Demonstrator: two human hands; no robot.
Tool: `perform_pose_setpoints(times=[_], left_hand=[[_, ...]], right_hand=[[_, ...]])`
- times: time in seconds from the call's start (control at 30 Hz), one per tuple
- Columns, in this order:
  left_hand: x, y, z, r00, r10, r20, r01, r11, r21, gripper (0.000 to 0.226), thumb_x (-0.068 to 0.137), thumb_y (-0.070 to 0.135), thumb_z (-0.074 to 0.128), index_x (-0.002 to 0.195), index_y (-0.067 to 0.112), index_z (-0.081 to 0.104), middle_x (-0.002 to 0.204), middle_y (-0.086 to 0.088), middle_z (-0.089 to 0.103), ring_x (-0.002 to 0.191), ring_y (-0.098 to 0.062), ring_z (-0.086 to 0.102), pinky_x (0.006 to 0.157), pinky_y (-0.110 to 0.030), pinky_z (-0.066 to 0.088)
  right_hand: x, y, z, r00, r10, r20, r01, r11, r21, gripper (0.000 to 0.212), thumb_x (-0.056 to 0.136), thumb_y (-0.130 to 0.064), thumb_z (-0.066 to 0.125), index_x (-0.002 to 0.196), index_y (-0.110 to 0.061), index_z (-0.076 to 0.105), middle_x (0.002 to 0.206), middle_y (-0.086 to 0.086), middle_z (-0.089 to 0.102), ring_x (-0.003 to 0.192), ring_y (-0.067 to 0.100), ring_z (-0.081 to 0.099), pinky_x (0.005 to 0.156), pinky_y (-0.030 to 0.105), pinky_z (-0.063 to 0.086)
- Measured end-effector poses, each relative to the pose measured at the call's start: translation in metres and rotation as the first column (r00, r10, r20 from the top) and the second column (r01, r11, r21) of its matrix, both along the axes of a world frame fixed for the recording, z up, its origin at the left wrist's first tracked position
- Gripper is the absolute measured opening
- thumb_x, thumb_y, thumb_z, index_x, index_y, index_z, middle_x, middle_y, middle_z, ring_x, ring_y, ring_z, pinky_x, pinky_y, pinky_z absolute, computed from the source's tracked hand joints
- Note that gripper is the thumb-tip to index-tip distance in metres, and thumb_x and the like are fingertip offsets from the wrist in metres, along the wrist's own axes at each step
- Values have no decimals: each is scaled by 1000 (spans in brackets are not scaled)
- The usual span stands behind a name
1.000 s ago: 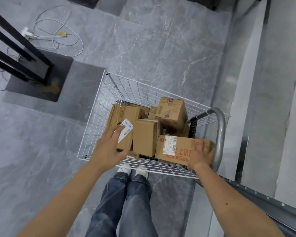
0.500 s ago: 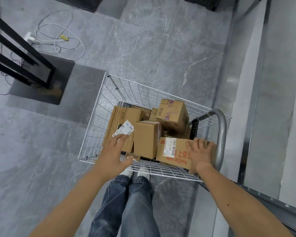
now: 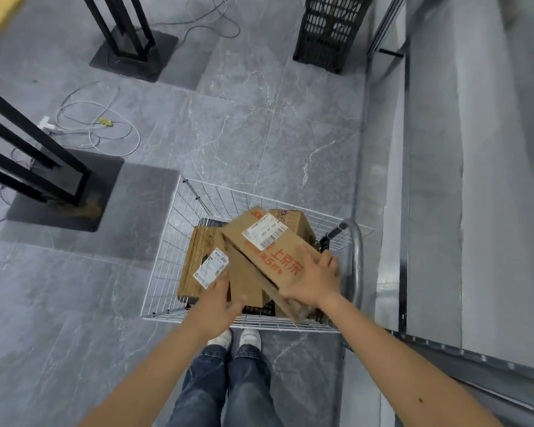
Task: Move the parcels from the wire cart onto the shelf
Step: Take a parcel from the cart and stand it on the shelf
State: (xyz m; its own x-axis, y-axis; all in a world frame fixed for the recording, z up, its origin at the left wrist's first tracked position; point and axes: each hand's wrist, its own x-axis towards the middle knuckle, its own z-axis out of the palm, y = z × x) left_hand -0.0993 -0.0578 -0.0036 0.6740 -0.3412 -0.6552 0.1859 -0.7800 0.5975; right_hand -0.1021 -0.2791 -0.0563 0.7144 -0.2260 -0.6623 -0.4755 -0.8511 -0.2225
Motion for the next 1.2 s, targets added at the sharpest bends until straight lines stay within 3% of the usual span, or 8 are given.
perform_pose_setpoints(times=[0.17,0.27,0.4,0.57,0.77,0.9,1.03,1.2], left_hand=[[6,0,28,972,196,-127,-221,949,-226,76,91,44,49,149,27,2,132,19,38,101,4,50,85,-11,41],[12,3,35,972,203,-121,-233,909,-346,92,77,61,56,148,40,1,145,20,22,136,-8,30,110,-30,31],[13,0,41,983,174,-54,-179,856,-485,98,75,54,66,147,42,0,151,22,12,136,4,17,111,-28,22],[18,-3,57,971,236,-32,-208,773,-600,95,66,50,70,143,46,14,141,20,30,118,21,36,96,-16,39],[36,-1,69,925,173,-337,-367,629,-685,76,53,41,69,119,61,39,123,-7,57,109,-33,60,71,-46,57],[29,-10,85,919,-18,-394,-294,634,-715,83,53,41,69,129,51,38,115,7,67,103,-26,65,78,-53,53],[13,-23,102,904,-184,-386,-191,635,-748,80,55,39,68,129,48,40,122,4,63,103,-28,65,70,-48,55],[-25,-40,113,871,-339,-356,-60,646,-761,96,52,35,69,140,32,32,128,-7,58,110,-30,62,87,-57,50]], right_hand=[[-7,39,37,888,-452,86,408,860,306,121,48,-62,74,147,-40,9,131,6,20,126,29,18,105,47,36],[-9,59,60,785,-614,83,532,736,418,117,47,-61,75,146,-41,17,129,4,23,125,27,22,107,44,36],[-13,79,94,696,-706,129,565,650,509,108,52,-61,77,145,-40,25,125,1,25,122,22,25,106,40,34],[-28,84,128,675,-696,247,481,668,567,93,69,-64,70,145,-47,19,133,-5,21,130,20,23,110,45,33],[-72,72,169,472,-809,350,349,536,769,57,92,-27,61,131,-57,34,142,-10,37,128,4,42,94,21,47],[-106,73,181,399,-879,260,324,401,857,48,85,-27,61,125,-51,51,136,-14,52,123,4,51,104,36,46],[-142,78,191,288,-916,278,356,372,857,54,93,-19,59,131,-54,43,136,-17,51,123,4,51,104,40,45],[-198,89,203,149,-959,242,414,283,865,61,91,-25,62,130,-63,34,133,-16,55,120,8,55,105,43,45]])
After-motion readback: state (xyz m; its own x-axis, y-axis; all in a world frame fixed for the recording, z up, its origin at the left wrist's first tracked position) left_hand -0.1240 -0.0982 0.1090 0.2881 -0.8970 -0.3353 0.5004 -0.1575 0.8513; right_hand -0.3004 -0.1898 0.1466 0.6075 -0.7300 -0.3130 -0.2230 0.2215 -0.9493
